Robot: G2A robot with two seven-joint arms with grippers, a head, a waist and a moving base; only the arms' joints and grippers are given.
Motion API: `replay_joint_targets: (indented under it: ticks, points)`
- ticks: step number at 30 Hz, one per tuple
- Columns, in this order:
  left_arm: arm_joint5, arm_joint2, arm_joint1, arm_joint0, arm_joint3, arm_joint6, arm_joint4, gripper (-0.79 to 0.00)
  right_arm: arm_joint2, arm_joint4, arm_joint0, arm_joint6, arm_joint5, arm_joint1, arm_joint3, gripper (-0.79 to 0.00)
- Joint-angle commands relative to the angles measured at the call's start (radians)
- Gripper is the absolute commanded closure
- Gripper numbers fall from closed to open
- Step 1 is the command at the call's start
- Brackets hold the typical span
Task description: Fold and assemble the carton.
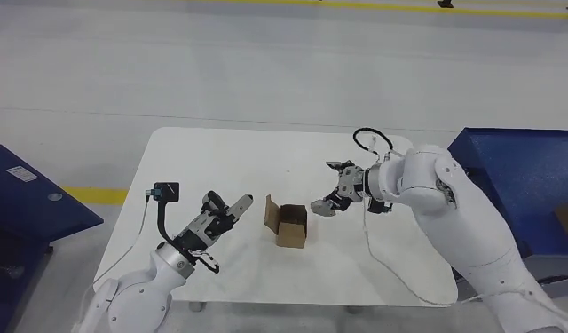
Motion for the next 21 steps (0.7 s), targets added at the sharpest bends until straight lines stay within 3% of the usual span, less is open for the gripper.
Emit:
replay_joint_targets:
  ticks: [1,4,9,11,12,13,19,20,21]
  points:
    - [0.000,0.000,0.000,0.000,0.000,0.000,0.000,-0.785,0.069,-0.200,-0.088,0.270,0.027,0.012,-0.024,0.000]
    - [0.000,0.000,0.000,0.000,0.000,0.000,0.000,-0.785,0.138,-0.493,-0.188,0.624,0.012,0.028,-0.024,0.000]
    - [0.000,0.000,0.000,0.000,0.000,0.000,0.000,-0.785,0.123,-1.034,-0.257,1.259,-0.259,0.043,0.110,0.000]
    - [0.000,0.000,0.000,0.000,0.000,0.000,0.000,-0.785,0.103,-1.102,-0.250,1.369,-0.302,0.041,0.173,0.000]
    - [0.000,0.000,0.000,0.000,0.000,0.000,0.000,-0.785,0.103,-1.102,-0.250,1.369,-0.302,0.041,0.173,-0.194]
    - [0.000,0.000,0.000,0.000,0.000,0.000,0.000,-0.785,0.103,-1.102,-0.250,1.369,-0.302,0.041,0.173,-0.733]
    - [0.000,0.000,0.000,0.000,0.000,0.000,0.000,-0.785,0.103,-1.102,-0.250,1.369,-0.302,0.041,0.173,-0.733]
    - [-0.001,-0.001,0.000,0.000,-0.001,0.004,0.006,-0.785,0.103,-1.102,-0.250,1.369,-0.302,0.041,0.173,-0.785]
    - [-0.003,0.008,0.000,0.008,-0.001,0.027,0.049,-0.785,0.103,-1.102,-0.250,1.369,-0.302,0.041,0.173,-0.785]
